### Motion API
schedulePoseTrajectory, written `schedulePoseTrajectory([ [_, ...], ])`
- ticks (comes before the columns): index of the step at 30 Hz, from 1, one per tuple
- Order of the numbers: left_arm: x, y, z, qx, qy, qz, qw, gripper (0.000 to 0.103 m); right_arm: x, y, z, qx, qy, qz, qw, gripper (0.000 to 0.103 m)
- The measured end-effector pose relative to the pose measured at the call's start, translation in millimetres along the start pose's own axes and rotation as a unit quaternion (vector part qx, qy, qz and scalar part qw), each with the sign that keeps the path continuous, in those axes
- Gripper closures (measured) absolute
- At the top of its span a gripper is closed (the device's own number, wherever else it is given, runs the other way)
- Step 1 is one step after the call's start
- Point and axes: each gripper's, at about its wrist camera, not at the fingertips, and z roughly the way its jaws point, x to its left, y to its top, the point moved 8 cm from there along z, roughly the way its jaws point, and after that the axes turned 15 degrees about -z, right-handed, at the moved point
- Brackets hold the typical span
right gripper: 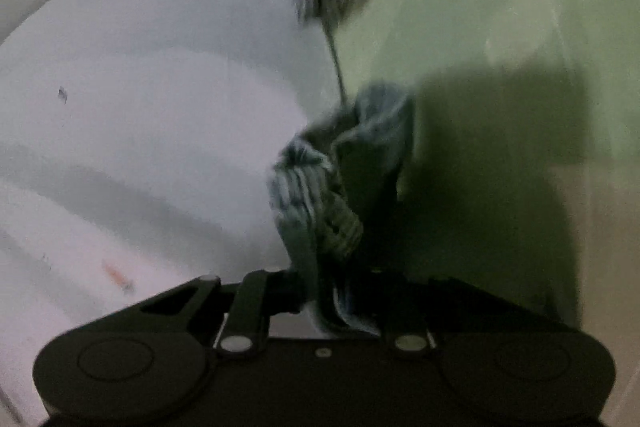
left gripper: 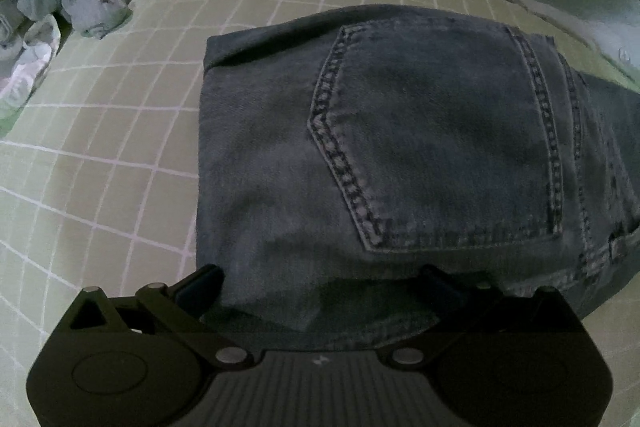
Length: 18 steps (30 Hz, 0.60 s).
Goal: Fold clothes
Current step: 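Grasp the jeans leg hems with the right tool, then fold the held hems over onto the jeans seat with the right tool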
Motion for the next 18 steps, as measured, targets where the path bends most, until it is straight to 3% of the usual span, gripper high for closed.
schedulePoseTrajectory([
  [4, 3.3, -12.2, -8.9, -0.021, 0.014, 0.012, 0.9996, 0.0, 17.5, -54.1, 4.1, 0.072, -0.001, -0.034, 0.997, 0.086],
  [10, 24.5, -18.9, -18.1, -0.015, -0.002, -0.025, 0.9996, 0.0, 44.9, -124.4, 11.6, 0.168, 0.018, -0.085, 0.982, 0.086],
  [14, 32.0, -22.1, -22.9, -0.017, -0.009, -0.034, 0.9992, 0.0, 62.4, -168.5, 21.6, 0.24, 0.036, -0.118, 0.963, 0.086],
  [18, 37.7, -26.1, -25.2, -0.019, -0.013, -0.038, 0.999, 0.0, 57.8, -229.8, 23.0, 0.332, 0.021, -0.157, 0.93, 0.086],
])
